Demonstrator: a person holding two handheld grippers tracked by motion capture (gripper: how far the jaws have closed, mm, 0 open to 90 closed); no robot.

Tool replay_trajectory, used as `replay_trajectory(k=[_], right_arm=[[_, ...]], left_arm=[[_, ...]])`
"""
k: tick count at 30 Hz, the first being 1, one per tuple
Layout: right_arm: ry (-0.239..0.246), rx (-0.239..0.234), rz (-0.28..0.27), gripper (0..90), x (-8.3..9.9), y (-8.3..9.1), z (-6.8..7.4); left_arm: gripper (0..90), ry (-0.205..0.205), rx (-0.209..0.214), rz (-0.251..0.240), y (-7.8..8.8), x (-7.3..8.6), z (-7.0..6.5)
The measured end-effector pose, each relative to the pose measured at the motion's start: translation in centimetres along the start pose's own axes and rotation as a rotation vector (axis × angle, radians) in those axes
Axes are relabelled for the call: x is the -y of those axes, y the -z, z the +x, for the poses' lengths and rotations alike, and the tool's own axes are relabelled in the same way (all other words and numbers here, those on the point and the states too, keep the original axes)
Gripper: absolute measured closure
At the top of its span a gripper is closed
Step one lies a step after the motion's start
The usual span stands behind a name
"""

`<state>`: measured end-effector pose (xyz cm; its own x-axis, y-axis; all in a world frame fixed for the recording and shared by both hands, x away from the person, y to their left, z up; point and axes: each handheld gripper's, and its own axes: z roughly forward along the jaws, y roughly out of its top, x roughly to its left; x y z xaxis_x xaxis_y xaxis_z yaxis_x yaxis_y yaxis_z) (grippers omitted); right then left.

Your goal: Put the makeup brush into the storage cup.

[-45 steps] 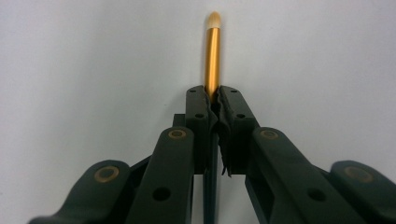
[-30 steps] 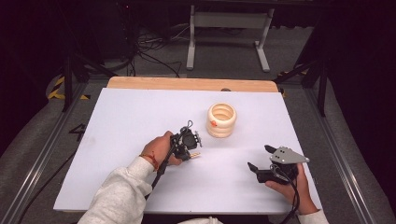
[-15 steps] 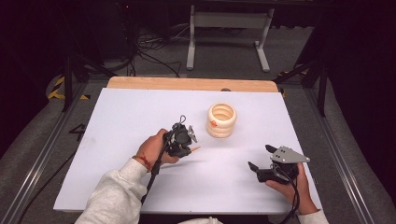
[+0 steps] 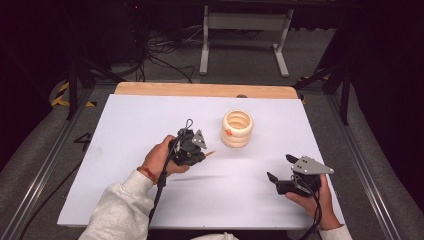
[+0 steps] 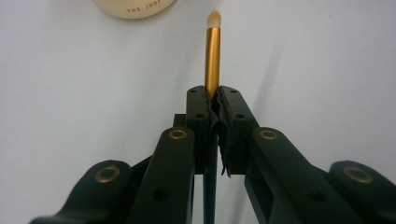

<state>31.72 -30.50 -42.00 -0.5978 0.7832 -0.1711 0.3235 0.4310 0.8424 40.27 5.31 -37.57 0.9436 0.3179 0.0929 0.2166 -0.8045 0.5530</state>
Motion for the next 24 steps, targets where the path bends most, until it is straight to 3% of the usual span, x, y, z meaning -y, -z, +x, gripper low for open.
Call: replay_trajectory(k=[4,6,24], right_arm=[[0.018,-0.021,-0.026,12.3,0.0,0.2,0.1],[0.023,-0.027,-0.03,12.2,-0.1,0.2,0.2],[0.021,-0.026,-0.033,12.1,0.0,0.2,0.2]], left_arm=[[83.8,0.004,-0.005,-0.056,0.9,0.0,0.0],[83.8,-0.011,-0.027,-0.09,1.4,0.0,-0.1],[83.9,0.013,-0.075,-0.274,3.0,0.2,0.2]])
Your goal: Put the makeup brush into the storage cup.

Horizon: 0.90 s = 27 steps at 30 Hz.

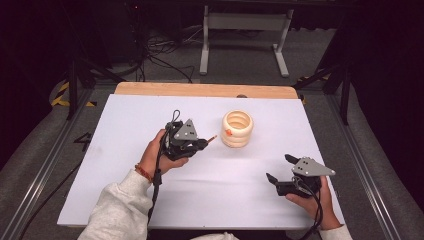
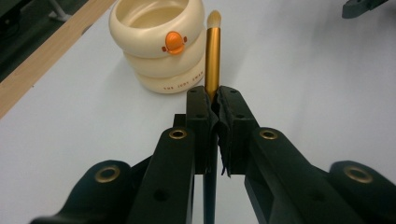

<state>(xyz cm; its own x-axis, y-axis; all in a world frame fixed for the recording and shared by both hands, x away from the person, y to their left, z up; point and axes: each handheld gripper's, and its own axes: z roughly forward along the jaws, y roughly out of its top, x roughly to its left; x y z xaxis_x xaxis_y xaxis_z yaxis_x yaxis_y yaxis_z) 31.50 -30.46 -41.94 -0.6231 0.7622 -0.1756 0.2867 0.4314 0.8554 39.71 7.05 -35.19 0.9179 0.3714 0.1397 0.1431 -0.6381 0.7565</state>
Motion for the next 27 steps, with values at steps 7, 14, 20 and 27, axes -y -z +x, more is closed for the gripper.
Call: replay_trajectory(k=[7,14,20,27], right_arm=[[-0.003,0.004,0.003,12.1,0.0,0.0,-0.1],[-0.006,0.007,0.002,11.7,0.0,0.0,-0.1],[-0.01,0.013,-0.004,11.1,0.1,0.0,-0.1],[-0.01,0.018,-0.004,11.1,0.0,0.0,-0.2]], left_arm=[[83.8,0.014,-0.027,-0.08,0.6,-0.2,0.4],[83.8,0.037,-0.023,-0.123,0.9,-0.7,1.1],[83.8,0.052,-0.025,-0.166,1.4,-0.8,1.4],[83.8,0.071,-0.03,-0.212,1.5,-1.0,1.7]])
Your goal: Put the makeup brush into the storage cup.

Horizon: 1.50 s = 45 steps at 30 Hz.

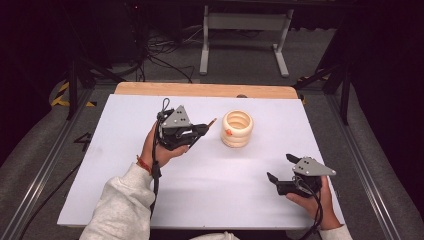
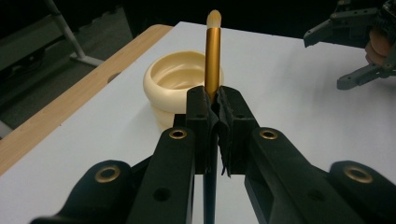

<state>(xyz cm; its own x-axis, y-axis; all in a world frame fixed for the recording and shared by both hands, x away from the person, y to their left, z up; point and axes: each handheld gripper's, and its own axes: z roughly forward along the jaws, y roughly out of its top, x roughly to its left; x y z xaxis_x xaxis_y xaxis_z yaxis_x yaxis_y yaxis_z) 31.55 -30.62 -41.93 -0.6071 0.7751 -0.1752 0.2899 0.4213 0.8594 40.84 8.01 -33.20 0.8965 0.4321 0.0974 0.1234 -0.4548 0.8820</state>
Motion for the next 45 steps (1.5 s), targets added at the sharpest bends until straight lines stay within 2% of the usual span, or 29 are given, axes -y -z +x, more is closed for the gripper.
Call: replay_trajectory(k=[19,24,26,38,45], right_arm=[[0.003,0.001,0.001,11.1,0.0,0.0,0.0],[0.005,0.001,-0.001,11.1,0.0,0.1,0.0],[0.006,0.003,-0.001,11.1,0.0,0.1,0.0],[0.006,0.004,-0.001,11.1,0.1,0.1,0.0],[0.006,0.008,-0.001,11.1,0.1,0.2,0.0]], left_arm=[[83.8,0.02,-0.001,-0.05,-1.0,-0.9,0.8],[83.8,0.009,0.0,-0.049,-1.2,-1.6,1.0],[83.8,0.011,0.008,-0.068,-1.1,-2.0,1.0],[83.8,0.0,0.025,-0.1,-1.8,-3.8,1.1],[83.8,-0.018,0.024,-0.089,-2.6,-4.4,1.1]])
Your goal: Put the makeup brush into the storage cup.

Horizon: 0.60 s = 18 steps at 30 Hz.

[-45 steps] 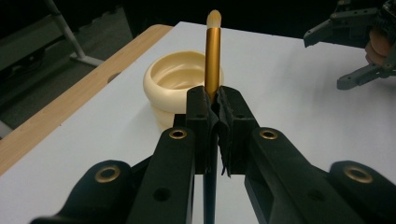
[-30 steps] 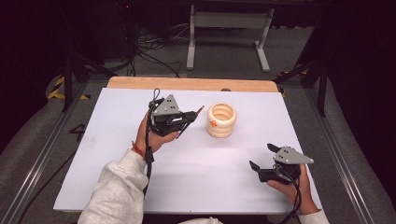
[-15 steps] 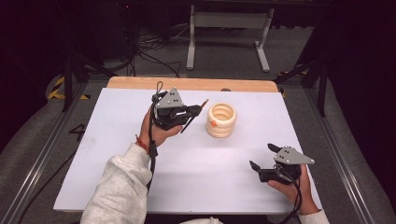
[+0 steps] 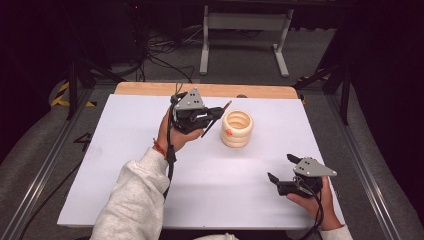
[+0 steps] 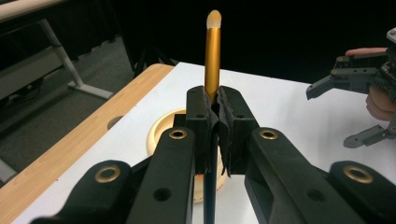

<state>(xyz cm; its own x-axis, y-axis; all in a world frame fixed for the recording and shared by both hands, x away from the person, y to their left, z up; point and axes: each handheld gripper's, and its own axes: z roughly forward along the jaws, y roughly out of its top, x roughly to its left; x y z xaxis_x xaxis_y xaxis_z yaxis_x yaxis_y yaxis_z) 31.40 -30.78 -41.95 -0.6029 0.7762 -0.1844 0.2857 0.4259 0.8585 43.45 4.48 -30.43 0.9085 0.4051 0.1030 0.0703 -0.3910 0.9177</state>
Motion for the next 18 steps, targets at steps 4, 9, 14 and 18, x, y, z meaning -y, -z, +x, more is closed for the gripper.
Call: replay_trajectory(k=[4,9,14,18], right_arm=[[-0.002,0.005,0.0,11.2,0.2,0.2,0.0],[-0.007,0.01,0.002,11.2,0.3,0.5,0.0],[-0.005,0.016,0.001,11.2,0.4,0.6,0.0],[-0.011,0.017,0.0,11.2,0.4,0.8,0.0]], left_arm=[[83.8,0.017,0.009,-0.008,-0.6,-0.1,0.2],[83.8,0.014,0.016,-0.013,-1.1,-0.4,0.5],[83.8,0.016,0.023,-0.014,-1.9,-0.8,0.7],[83.8,0.017,0.026,-0.021,-2.5,-1.0,0.8]])
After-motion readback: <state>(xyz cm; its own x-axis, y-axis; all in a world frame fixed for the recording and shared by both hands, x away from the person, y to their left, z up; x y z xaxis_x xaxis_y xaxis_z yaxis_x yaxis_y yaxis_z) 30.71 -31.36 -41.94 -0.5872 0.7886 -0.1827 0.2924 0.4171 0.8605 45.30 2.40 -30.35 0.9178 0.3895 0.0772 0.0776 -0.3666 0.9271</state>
